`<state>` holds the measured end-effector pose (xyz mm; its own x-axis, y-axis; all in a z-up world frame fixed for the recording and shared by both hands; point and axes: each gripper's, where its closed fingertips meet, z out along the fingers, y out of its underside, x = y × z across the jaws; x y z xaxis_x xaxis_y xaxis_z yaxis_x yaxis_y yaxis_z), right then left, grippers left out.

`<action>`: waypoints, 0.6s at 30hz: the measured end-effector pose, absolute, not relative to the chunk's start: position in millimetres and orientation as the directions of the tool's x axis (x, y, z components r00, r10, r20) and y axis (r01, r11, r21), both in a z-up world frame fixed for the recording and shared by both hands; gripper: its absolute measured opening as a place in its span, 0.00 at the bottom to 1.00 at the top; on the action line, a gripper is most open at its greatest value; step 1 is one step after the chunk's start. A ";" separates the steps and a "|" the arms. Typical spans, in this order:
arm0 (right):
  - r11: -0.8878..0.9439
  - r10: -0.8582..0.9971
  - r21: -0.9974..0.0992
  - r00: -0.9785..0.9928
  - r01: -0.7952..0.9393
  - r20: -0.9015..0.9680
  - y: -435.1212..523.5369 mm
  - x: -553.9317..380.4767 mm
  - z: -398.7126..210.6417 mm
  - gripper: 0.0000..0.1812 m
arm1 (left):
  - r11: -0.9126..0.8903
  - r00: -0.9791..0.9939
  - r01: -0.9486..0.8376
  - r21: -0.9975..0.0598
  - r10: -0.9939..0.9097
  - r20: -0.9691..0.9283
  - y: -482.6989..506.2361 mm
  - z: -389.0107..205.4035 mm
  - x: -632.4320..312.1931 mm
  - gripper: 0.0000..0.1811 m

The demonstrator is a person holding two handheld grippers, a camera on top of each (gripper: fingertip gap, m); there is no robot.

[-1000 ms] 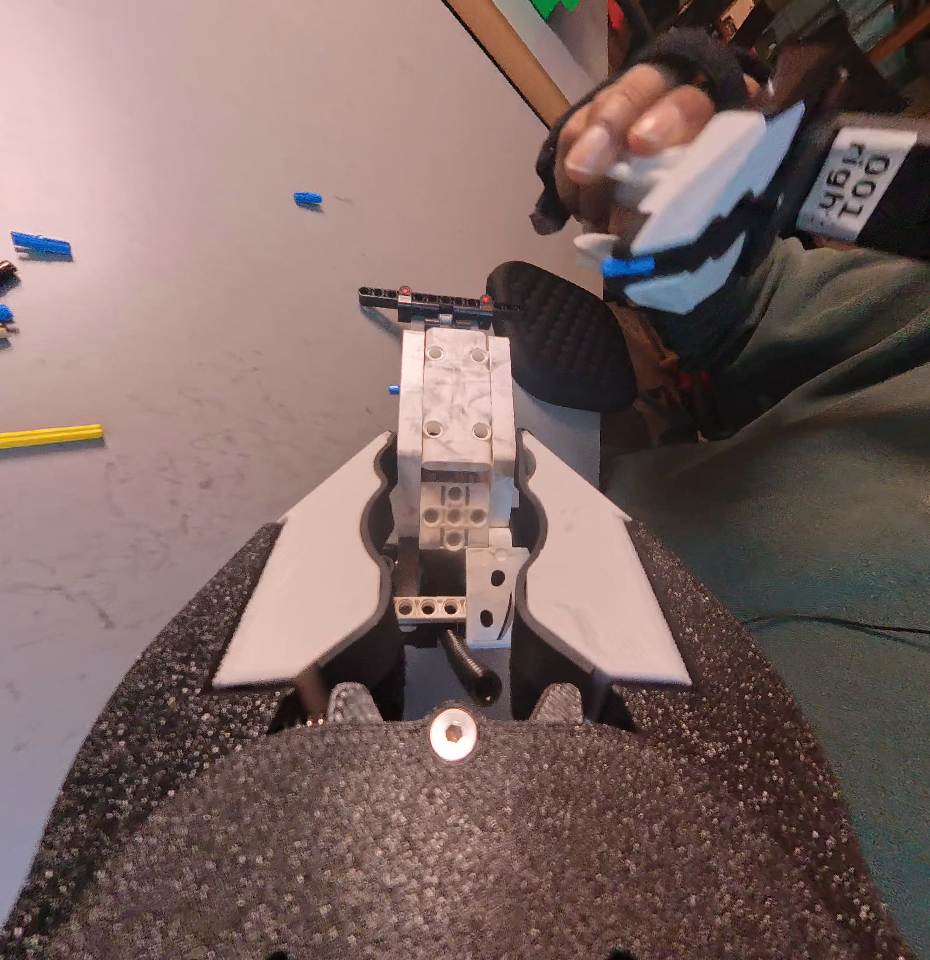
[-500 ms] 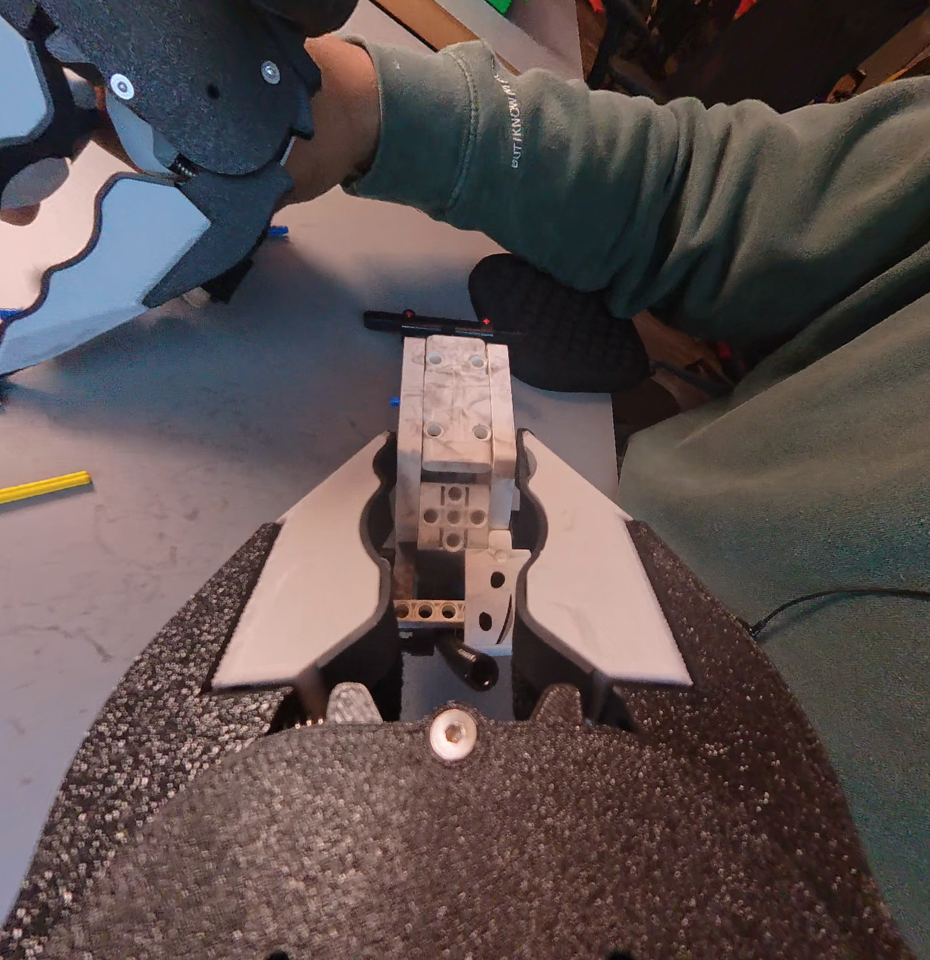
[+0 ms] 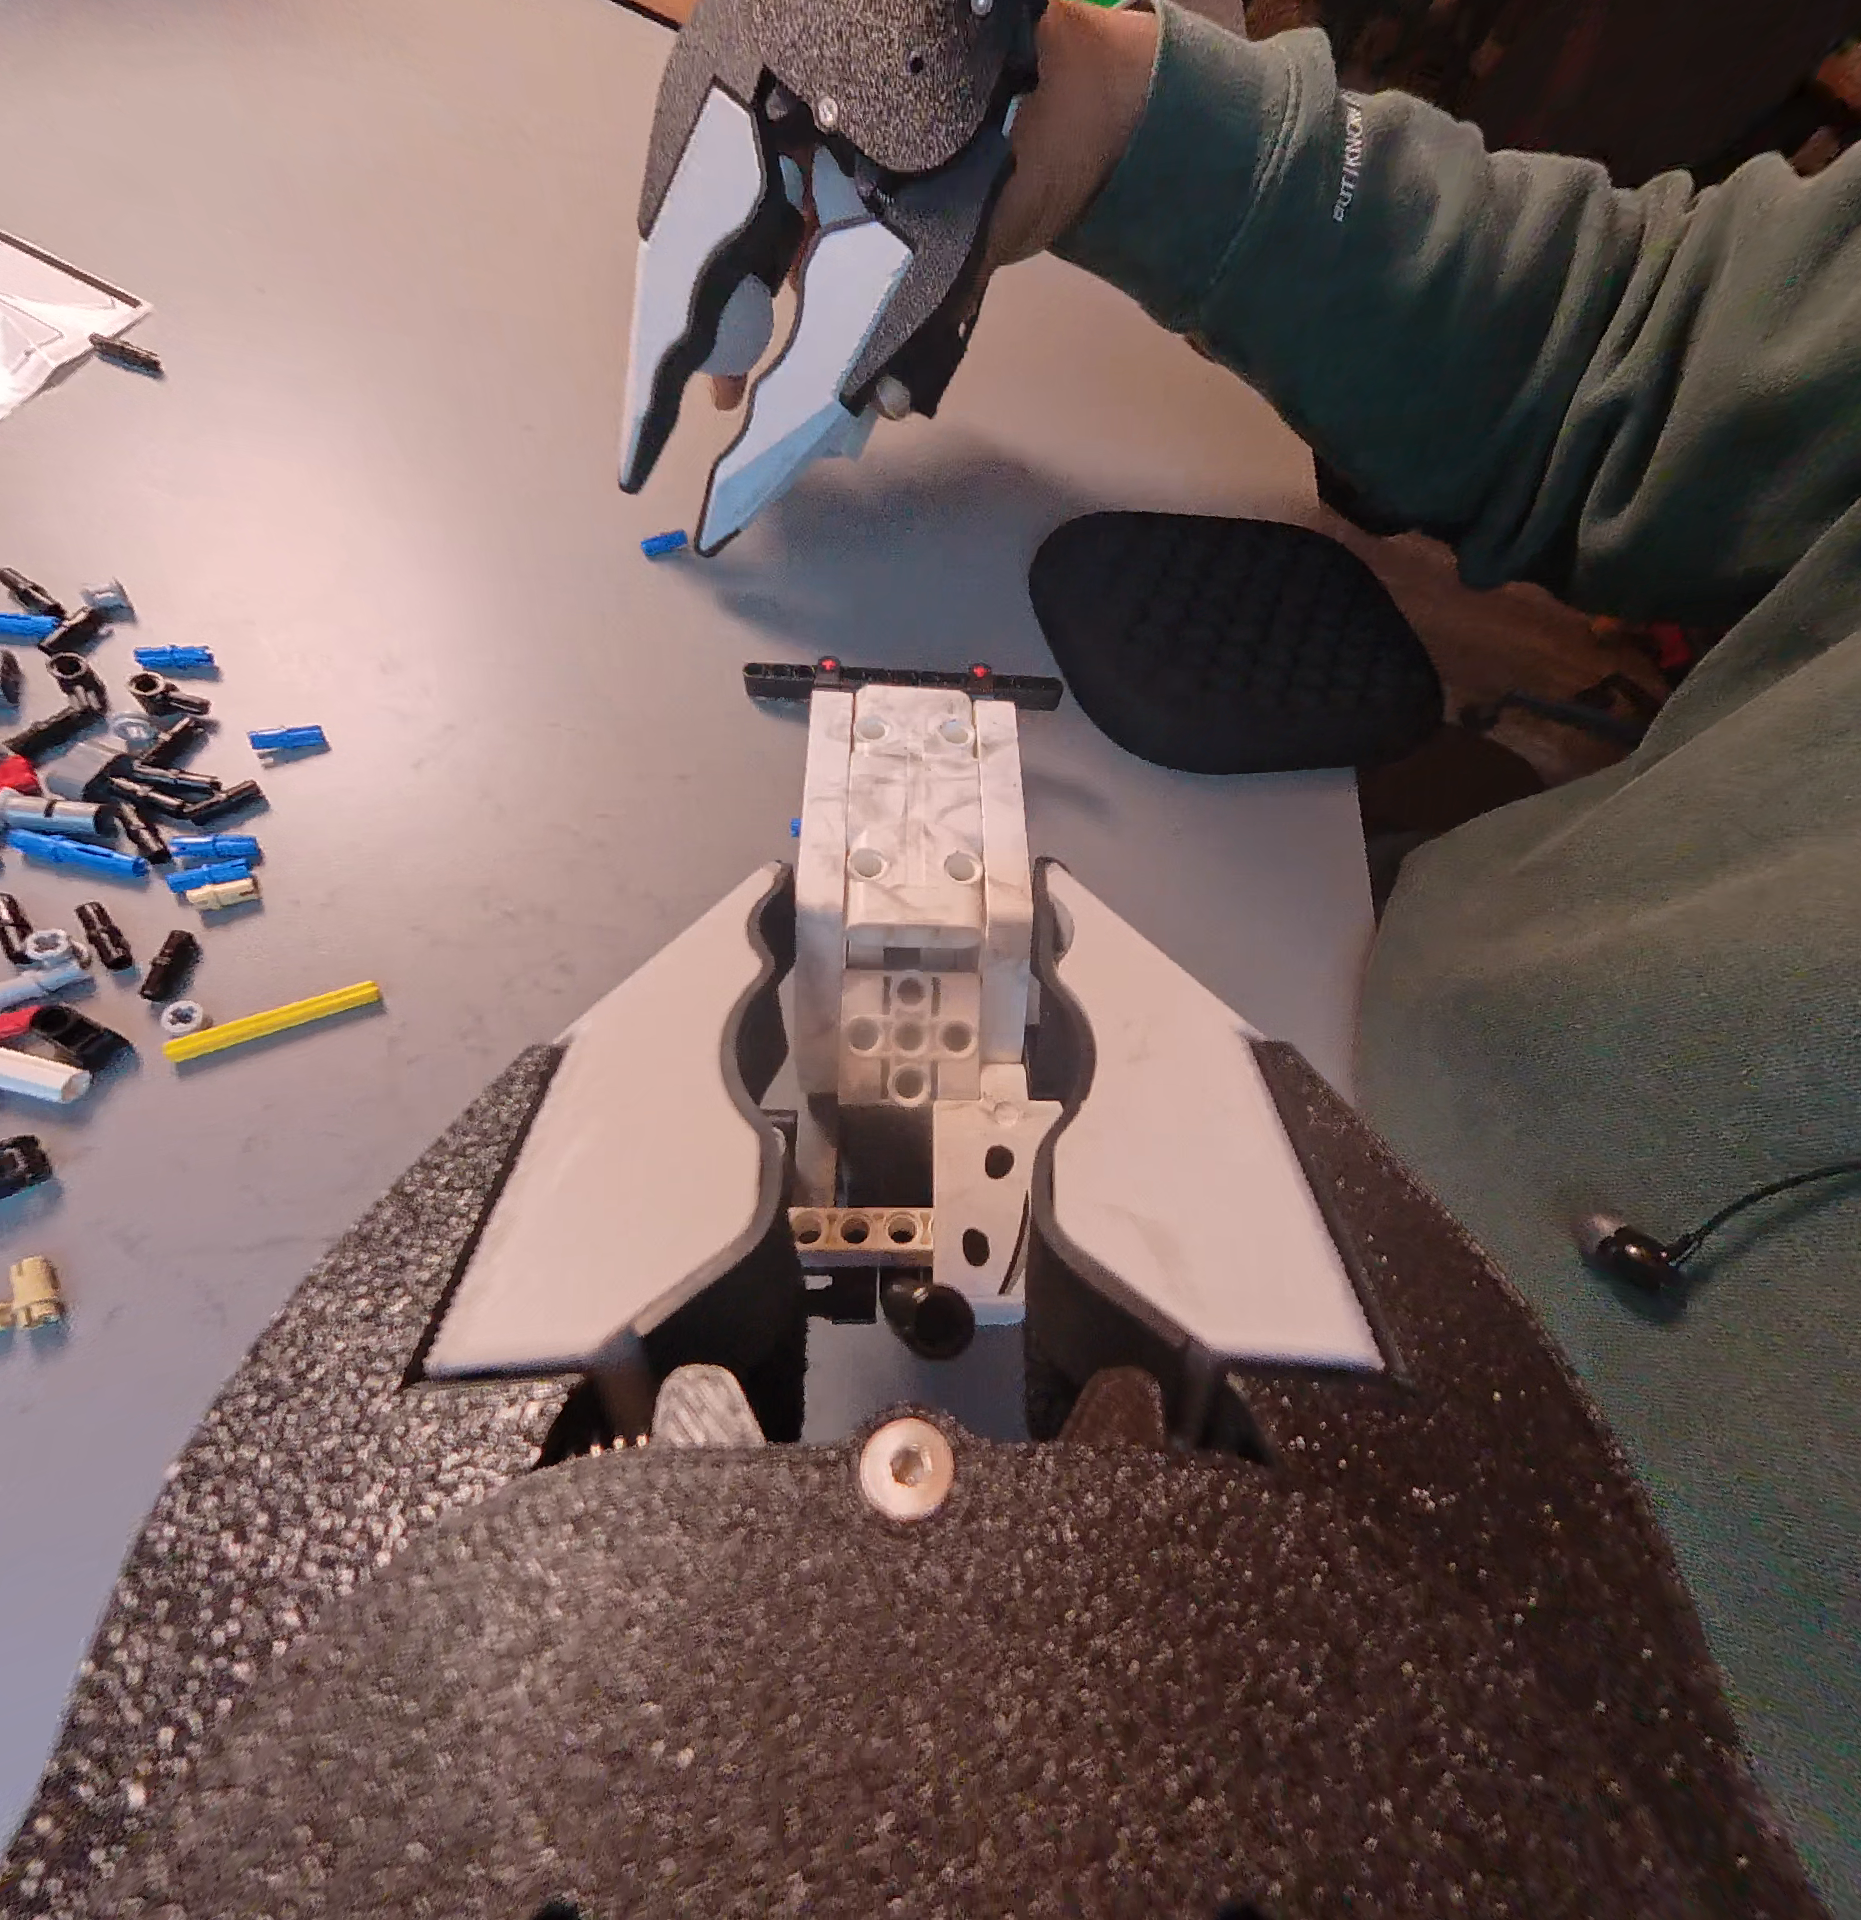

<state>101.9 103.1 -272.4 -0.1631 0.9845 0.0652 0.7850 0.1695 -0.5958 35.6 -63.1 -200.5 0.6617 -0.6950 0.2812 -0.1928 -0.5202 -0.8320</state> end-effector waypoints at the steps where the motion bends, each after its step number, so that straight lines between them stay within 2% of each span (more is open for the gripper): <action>1: 0.158 0.986 -0.589 -0.153 0.792 0.060 102.9 104.7 -279.1 0.13 | -0.510 0.666 -0.209 -0.834 -0.699 0.261 -63.0 -201.0 35.4 0.25; 3: 0.118 0.991 -0.635 -0.130 0.764 0.028 101.0 101.0 -277.8 0.03 | -0.495 0.668 -0.235 -0.836 -0.707 0.231 -63.4 -202.0 35.7 0.25; 6: 0.157 0.985 -0.642 -0.165 0.750 0.049 97.7 92.1 -279.3 0.01 | -0.480 0.666 -0.255 -0.840 -0.717 0.208 -64.2 -202.7 36.1 0.25; 8: 0.209 0.976 -0.651 -0.195 0.729 0.095 96.9 74.8 -275.8 0.01 | -0.474 0.667 -0.252 -0.844 -0.717 0.204 -63.5 -202.4 35.4 0.25; 13: 0.261 0.963 -0.769 -0.215 0.583 0.164 90.3 -4.3 -244.5 0.02 | -0.469 0.670 -0.234 -0.851 -0.712 0.208 -62.5 -201.6 33.3 0.25; 16: 0.304 0.953 -0.744 -0.189 0.596 0.237 101.6 -41.2 -254.7 0.02 | -0.460 0.674 -0.232 -0.857 -0.711 0.200 -62.8 -201.3 32.1 0.25; 18: 0.296 0.955 -0.745 -0.168 0.597 0.245 105.5 -56.4 -263.1 0.11 | -0.450 0.674 -0.229 -0.863 -0.713 0.193 -63.8 -199.6 31.5 0.24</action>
